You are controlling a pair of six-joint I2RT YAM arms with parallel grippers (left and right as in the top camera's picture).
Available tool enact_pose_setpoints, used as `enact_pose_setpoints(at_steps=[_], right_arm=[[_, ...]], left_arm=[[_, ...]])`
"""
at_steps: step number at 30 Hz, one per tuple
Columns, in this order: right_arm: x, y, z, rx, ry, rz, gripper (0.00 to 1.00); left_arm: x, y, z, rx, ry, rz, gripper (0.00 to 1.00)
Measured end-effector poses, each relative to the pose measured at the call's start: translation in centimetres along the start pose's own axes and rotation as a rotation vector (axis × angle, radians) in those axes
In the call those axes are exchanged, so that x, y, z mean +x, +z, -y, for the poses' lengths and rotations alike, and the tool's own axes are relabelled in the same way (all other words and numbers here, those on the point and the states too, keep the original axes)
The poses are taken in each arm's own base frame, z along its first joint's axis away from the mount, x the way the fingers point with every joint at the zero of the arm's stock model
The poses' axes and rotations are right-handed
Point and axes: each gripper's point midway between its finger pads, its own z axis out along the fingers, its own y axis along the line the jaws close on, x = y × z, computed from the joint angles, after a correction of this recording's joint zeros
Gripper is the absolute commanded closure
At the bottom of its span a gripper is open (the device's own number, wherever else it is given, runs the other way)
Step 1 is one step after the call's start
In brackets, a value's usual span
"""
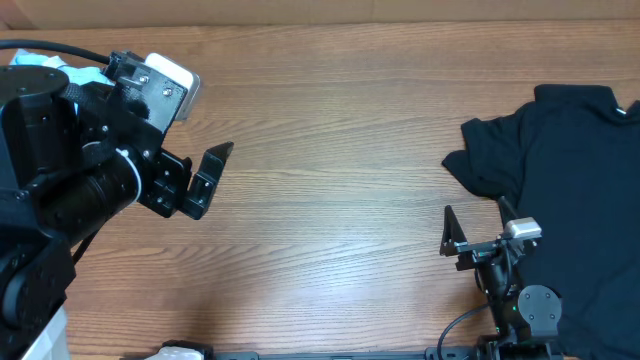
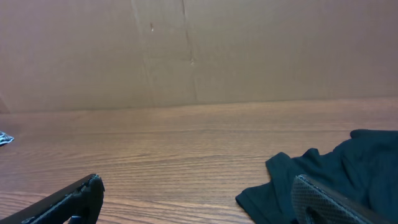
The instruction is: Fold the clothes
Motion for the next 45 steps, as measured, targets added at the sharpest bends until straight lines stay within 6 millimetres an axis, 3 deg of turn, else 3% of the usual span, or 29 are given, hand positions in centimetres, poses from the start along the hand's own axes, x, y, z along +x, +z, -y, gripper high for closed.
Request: enact_pose_setpoints(at_steps=[25, 30, 38, 45], right_arm=[[0.0, 0.0, 0.0, 0.000, 0.000, -0.001, 0.00], [0.0, 0.0, 0.0, 0.000, 0.000, -0.001, 0.00], [0.0, 0.0, 0.0, 0.000, 0.000, 0.000, 0.00], [0.0, 0.0, 0.0, 0.000, 0.000, -0.001, 0.00]], left_arm=[[0.0, 0.0, -0.1, -0.008, 0.000, -0.003, 0.00], [0.0, -0.1, -2.0, -0.108, 0.001, -0.008, 0.00], [-0.4, -1.5, -6.1, -0.267, -0.057, 0.141, 0.00], [1.8, -2.0, -6.6, -0.380, -0.020, 0.361, 0.00]])
